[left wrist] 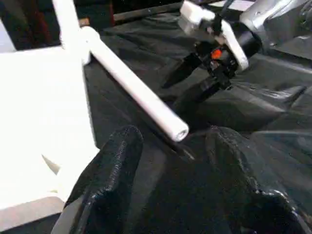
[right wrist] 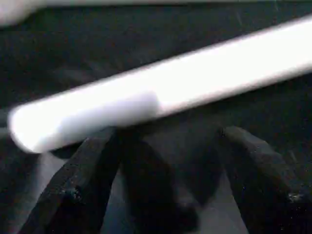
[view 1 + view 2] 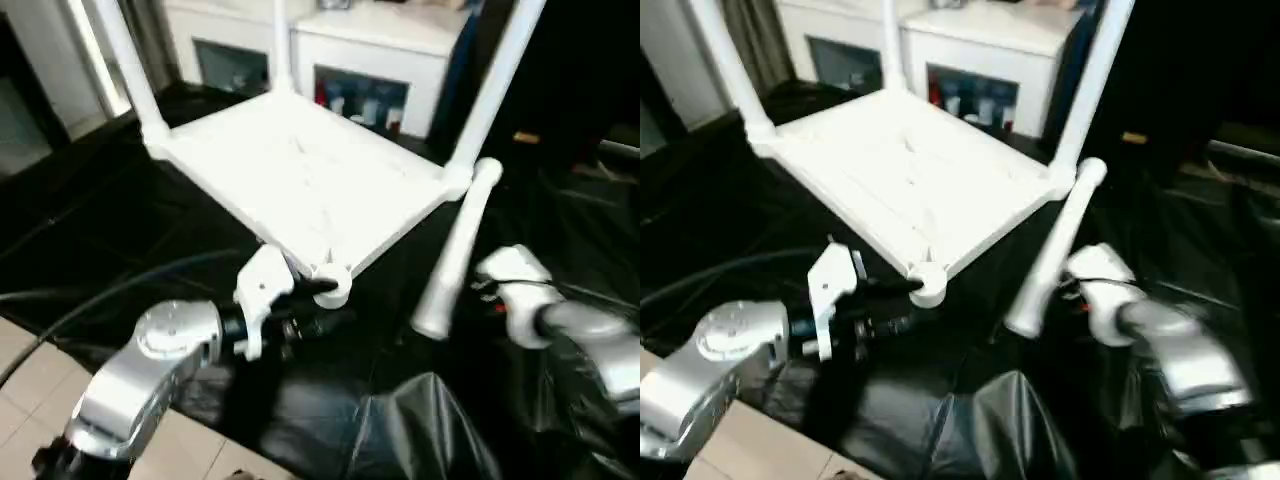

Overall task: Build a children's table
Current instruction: Pick table leg

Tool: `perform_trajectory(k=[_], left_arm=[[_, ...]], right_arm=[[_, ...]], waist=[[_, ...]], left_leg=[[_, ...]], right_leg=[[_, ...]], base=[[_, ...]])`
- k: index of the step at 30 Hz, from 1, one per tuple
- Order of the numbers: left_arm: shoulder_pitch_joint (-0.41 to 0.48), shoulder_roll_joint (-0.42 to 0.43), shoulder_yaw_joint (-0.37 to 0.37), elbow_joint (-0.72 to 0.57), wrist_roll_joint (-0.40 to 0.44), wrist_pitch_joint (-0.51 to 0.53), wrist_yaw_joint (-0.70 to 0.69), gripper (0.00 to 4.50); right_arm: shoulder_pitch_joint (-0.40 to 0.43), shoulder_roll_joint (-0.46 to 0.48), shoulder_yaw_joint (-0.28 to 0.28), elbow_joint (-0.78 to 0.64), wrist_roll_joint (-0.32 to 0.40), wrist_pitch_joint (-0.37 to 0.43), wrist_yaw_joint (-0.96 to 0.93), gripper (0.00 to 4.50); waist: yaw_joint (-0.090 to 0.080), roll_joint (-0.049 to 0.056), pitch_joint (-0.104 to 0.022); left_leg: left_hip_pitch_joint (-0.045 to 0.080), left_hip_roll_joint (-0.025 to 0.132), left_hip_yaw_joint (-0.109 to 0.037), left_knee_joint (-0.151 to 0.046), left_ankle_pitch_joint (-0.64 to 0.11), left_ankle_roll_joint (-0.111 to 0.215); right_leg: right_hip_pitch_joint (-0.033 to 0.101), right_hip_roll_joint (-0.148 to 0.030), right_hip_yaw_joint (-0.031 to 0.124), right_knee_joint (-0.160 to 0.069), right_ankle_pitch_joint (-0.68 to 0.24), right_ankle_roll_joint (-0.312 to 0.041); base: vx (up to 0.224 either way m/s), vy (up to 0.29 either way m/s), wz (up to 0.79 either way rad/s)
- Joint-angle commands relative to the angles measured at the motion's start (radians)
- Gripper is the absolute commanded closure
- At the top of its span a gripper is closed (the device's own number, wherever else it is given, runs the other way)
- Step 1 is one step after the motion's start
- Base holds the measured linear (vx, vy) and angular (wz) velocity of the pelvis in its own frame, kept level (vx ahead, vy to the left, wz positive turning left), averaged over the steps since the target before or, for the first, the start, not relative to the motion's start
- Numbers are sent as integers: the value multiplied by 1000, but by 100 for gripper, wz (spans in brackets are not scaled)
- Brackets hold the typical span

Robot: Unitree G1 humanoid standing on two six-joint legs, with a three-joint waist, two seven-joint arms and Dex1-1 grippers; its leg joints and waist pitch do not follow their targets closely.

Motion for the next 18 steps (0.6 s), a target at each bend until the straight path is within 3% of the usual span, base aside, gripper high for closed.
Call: perform_trajectory(k=[1, 3, 4, 5, 9, 10, 11, 14, 16, 17, 18], left_arm=[[-9, 2, 20, 5, 15, -17, 20, 194], [-5, -2, 32, 8, 24, -29, 42, 194], [-5, -2, 32, 8, 24, -29, 42, 194], [-1, -13, 42, 20, 53, -49, 84, 194], [4, -89, 93, 77, 121, -108, 253, 194], [5, -96, 98, 80, 123, -109, 267, 194], [20, -151, 140, 101, 138, -135, 368, 194], [42, -182, 150, 103, 158, -162, 429, 194], [36, -212, 153, 122, 193, -170, 493, 194], [20, -224, 151, 148, 220, -156, 530, 194], [20, -224, 151, 148, 220, -156, 530, 194]], right_arm=[[-32, 13, -86, -21, 46, 45, -32, 108], [-47, 32, -146, -29, 69, 59, -66, 108], [-47, 32, -146, -29, 69, 59, -66, 108], [-50, 43, -194, -41, 80, 56, -114, 108], [-9, 51, -222, -67, 22, -58, -220, 108], [-5, 52, -223, -70, 17, -65, -227, 108], [47, 101, -251, -127, -16, -108, -320, 108], [109, 182, -302, -197, -21, -118, -413, 108], [164, 254, -318, -248, -15, -144, -471, 108], [184, 316, -337, -249, 5, -109, -531, 108], [184, 316, -337, -249, 5, -109, -531, 108]], waist=[[2, -3, -61], [2, -4, -56], [2, -4, -55], [4, -1, -55], [1, -6, -56], [2, -5, -56], [0, -10, -55], [1, -15, -61], [2, -16, -61], [-1, -21, -66], [8, -27, -72]], left_leg=[[17, 38, -4, -91, -191, 40], [20, 38, -5, -97, -268, -6], [20, 38, -5, -98, -284, -15], [25, 38, -5, -99, -309, -32], [17, 35, -9, -100, -320, -59], [18, 36, -9, -100, -323, -62], [14, 35, -6, -99, -317, -60], [8, 33, -11, -100, -284, -42], [8, 30, -1, -94, -281, -14], [28, 22, 31, -67, -282, -38], [34, 16, 52, -44, -297, -44]], right_leg=[[42, -7, 9, -52, -174, -234], [36, -5, 10, -62, -275, -200], [35, -5, 11, -64, -296, -191], [29, -3, 11, -67, -322, -174], [30, -1, 9, -71, -336, -127], [29, -2, 9, -71, -339, -124], [28, 0, 11, -76, -339, -115], [31, 1, 9, -73, -330, -94], [24, -7, 16, -80, -334, -89], [1, 8, 46, -91, -378, -72], [-10, 12, 89, -101, -455, -53]], base=[[0, 0, 0], [0, 0, 0], [0, 0, 0], [0, 0, 0], [0, 0, 0], [0, 0, 0], [0, 0, 0], [0, 0, 0], [0, 0, 0], [0, 0, 0], [0, 0, 0]])
